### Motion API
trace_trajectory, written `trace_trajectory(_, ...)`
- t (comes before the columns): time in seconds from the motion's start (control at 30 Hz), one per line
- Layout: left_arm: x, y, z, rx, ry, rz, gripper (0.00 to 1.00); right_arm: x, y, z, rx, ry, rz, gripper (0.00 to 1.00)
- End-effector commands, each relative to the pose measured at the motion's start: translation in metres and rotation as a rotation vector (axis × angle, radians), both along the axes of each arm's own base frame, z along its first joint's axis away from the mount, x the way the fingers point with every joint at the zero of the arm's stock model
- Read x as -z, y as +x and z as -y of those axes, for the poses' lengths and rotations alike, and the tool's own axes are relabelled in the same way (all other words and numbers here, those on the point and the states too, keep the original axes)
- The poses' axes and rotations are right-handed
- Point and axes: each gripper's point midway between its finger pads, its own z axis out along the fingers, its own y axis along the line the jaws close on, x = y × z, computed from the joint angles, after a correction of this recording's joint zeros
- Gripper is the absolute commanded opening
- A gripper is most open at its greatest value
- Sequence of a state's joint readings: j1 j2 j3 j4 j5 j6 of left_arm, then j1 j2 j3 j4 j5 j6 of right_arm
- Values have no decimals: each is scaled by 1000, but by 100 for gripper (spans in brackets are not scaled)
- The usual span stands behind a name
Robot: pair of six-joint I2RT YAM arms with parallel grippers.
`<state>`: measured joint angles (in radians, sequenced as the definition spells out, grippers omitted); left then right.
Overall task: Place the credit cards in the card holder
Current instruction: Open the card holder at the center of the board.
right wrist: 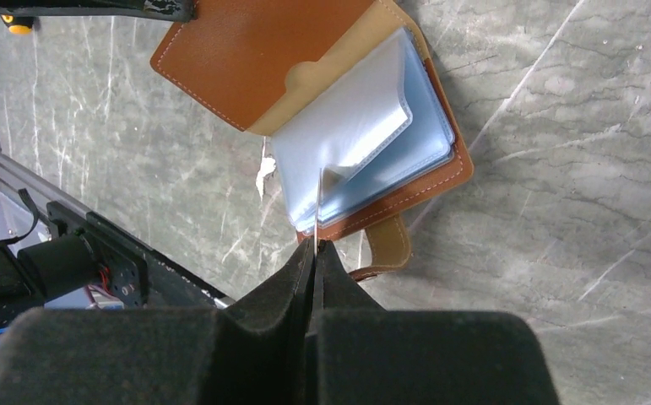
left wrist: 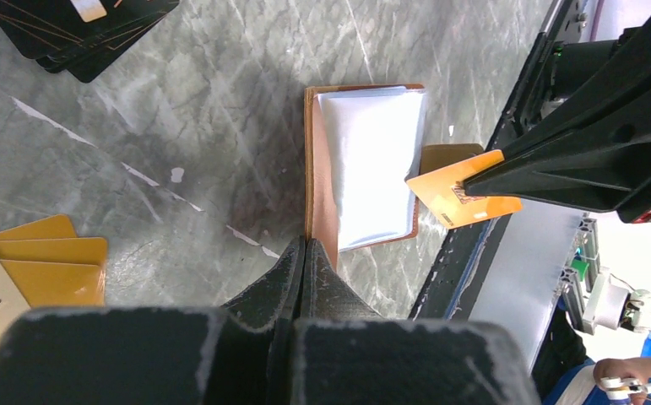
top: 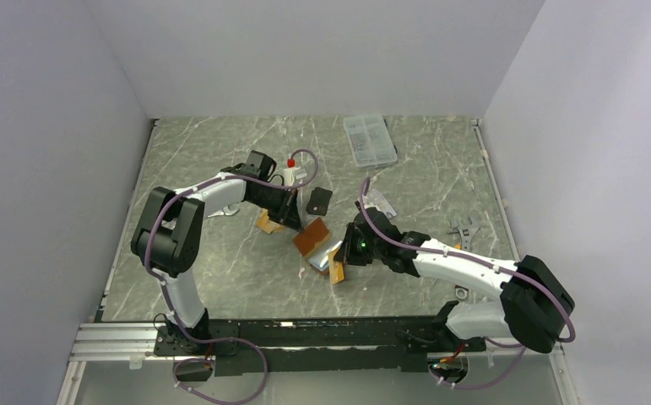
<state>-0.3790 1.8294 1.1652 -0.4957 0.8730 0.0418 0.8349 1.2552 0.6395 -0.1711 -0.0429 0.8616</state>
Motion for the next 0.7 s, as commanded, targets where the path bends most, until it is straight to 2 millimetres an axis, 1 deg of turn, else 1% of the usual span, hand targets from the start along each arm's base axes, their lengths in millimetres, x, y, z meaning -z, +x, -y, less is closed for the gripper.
trace_trajectory(0.0, -2, 2, -2, 17, 15, 62, 0, -9, 7, -7, -14, 31, 47, 0)
trace_trajectory(0.17, -6, 2, -2, 19, 11, 67, 0, -8, 7, -6, -13, 25, 48, 0)
trace_trajectory(0.37, -4, 2, -1, 24, 15, 65, 0, -19, 6, 2, 19, 75, 104, 0)
trace_trajectory(0.5, -5, 2, 0, 26, 17, 73, 0, -15, 3, 8, 37, 73, 96, 0)
trace_trajectory(0.67, -4, 0, 0, 28, 17, 69, 0, -9, 6, 14, 73, 52, 97, 0)
